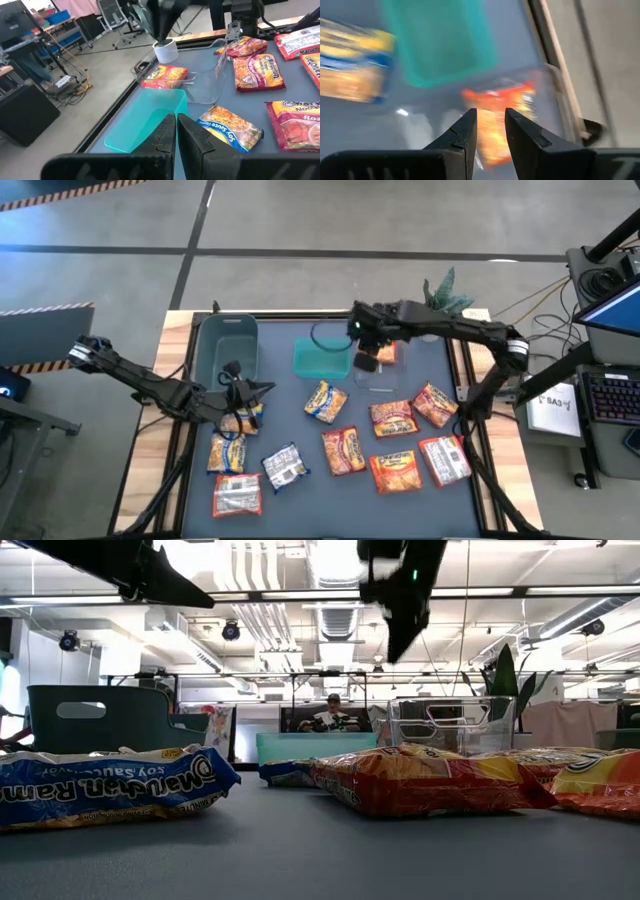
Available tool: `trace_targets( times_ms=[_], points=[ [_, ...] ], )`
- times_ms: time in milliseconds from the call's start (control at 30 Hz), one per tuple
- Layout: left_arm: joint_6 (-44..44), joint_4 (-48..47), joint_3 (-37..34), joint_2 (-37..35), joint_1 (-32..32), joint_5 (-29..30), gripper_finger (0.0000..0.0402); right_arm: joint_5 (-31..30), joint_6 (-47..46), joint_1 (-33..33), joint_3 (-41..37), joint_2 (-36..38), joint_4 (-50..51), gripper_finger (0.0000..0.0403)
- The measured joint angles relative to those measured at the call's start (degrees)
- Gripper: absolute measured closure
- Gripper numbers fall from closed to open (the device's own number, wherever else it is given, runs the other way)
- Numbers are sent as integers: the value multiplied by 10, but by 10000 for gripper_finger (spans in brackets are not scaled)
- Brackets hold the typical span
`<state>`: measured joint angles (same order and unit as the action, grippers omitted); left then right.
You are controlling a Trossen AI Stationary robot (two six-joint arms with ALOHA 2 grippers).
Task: Sort Maruchan noodles
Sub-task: Put the red noodle pack into the light blue bin
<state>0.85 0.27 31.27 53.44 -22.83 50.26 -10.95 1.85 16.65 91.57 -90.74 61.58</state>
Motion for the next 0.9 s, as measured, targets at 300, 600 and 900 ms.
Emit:
trace_targets(
  times_ms=[300,600,900],
  points=[
    [67,3,0,56,0,-90,402,5,-93,-191,-28,44,-97,342],
    [67,56,1,122,0,-166,402,5,-77,-302,-116,47,-261,346],
    [-21,32,96,226,0,-165,402,4,10,-317,-279,115,-546,346]
  ],
)
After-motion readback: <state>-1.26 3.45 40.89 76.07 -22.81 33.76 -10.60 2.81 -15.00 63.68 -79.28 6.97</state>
